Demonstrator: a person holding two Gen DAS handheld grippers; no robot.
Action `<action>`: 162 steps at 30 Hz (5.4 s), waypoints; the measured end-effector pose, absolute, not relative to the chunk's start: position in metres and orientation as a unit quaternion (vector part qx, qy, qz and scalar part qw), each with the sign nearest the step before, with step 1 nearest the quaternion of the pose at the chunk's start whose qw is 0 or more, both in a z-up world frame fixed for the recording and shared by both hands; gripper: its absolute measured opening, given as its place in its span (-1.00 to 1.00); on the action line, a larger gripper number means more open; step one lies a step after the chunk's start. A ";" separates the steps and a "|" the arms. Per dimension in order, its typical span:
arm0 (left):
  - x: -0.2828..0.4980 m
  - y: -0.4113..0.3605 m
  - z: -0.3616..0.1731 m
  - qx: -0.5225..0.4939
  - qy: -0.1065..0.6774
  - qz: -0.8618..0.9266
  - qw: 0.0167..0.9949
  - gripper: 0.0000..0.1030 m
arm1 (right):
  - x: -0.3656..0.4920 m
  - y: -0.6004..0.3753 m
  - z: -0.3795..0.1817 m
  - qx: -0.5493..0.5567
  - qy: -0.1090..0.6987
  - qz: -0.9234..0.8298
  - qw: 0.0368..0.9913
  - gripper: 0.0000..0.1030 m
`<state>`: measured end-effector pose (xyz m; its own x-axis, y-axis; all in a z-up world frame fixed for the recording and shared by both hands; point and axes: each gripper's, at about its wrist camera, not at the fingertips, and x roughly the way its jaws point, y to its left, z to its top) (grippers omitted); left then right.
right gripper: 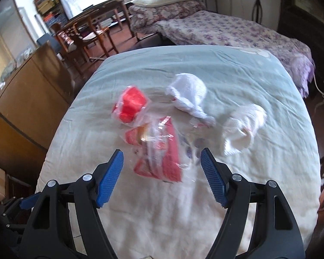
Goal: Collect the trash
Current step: 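Grasp the clear-and-red plastic wrapper with the right tool, then grasp the red plastic cup wrapper with the left tool while the right tool holds its wrapper, then carry both wrappers from the quilt over the red basket, then open both tools to drop the wrappers into the red basket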
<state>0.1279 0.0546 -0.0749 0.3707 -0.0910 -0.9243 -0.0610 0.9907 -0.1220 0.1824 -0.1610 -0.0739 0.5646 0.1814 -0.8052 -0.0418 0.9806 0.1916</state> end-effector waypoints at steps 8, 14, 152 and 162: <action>0.129 0.056 -0.074 -0.071 0.556 -0.003 0.828 0.57 | 0.161 -0.186 -0.069 0.144 0.467 0.080 0.869 -0.35; 0.127 0.050 -0.066 -0.047 0.538 0.008 0.842 0.57 | 0.130 -0.216 -0.059 0.213 0.455 0.065 0.862 -0.34; -0.067 0.439 -0.126 -0.223 0.539 0.246 0.774 -0.33 | 0.011 0.294 -0.105 -0.157 0.585 0.397 0.690 -0.37; -0.075 0.457 -0.138 -0.243 0.545 0.267 0.757 -0.32 | 0.009 0.318 -0.124 -0.166 0.591 0.403 0.679 0.00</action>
<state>-0.0753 0.4570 -0.1380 0.2640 0.1393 -0.9544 -0.6684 0.7398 -0.0769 0.0089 0.3178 -0.1243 -0.0224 0.3509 -0.9362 -0.7434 0.6202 0.2503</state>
